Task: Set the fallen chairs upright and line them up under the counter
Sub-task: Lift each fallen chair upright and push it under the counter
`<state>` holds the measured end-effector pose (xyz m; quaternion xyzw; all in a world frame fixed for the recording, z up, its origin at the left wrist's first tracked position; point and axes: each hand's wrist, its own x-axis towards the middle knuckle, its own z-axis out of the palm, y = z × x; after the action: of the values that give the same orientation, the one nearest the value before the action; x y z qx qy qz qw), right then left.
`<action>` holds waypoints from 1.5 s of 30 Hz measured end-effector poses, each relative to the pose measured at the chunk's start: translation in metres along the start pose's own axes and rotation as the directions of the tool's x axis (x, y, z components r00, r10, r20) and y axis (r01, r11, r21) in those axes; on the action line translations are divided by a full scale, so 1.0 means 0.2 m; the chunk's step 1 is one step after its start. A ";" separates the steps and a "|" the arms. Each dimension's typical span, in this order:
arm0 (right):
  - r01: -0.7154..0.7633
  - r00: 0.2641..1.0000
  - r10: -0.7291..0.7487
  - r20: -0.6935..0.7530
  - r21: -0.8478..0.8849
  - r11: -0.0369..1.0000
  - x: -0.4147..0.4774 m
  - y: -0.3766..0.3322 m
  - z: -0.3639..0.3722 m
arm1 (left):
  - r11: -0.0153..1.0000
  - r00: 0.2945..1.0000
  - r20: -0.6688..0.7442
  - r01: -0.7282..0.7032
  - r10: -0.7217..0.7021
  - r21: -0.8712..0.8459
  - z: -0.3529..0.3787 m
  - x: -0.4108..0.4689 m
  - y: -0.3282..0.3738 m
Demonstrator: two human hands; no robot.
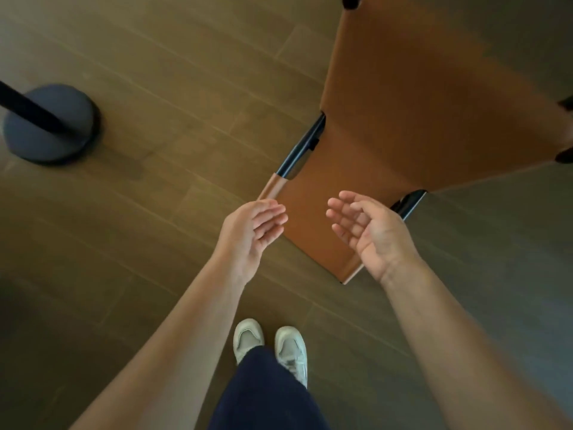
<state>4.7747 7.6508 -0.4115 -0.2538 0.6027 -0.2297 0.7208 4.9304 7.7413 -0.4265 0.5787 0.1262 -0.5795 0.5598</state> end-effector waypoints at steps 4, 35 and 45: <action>-0.002 1.000 0.002 -0.009 -0.016 1.000 0.30 0.27 -0.07 | 1.000 0.997 -0.071 0.010 -0.012 -0.021 -0.10 0.34 -0.22; 0.344 0.935 -0.349 0.060 -0.386 0.856 1.86 1.36 -0.34 | 0.953 0.951 -0.262 0.221 -0.164 0.208 -0.24 1.95 -1.13; 0.389 0.900 -0.399 0.174 -0.733 0.558 1.82 1.46 -0.34 | 0.947 0.941 -0.203 0.299 -0.272 0.117 -0.27 1.94 -1.15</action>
<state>4.7753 7.6364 -0.8842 -0.6552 0.5748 -0.1157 0.4764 4.8917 7.6680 -0.8727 0.6445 0.2174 -0.6064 0.4118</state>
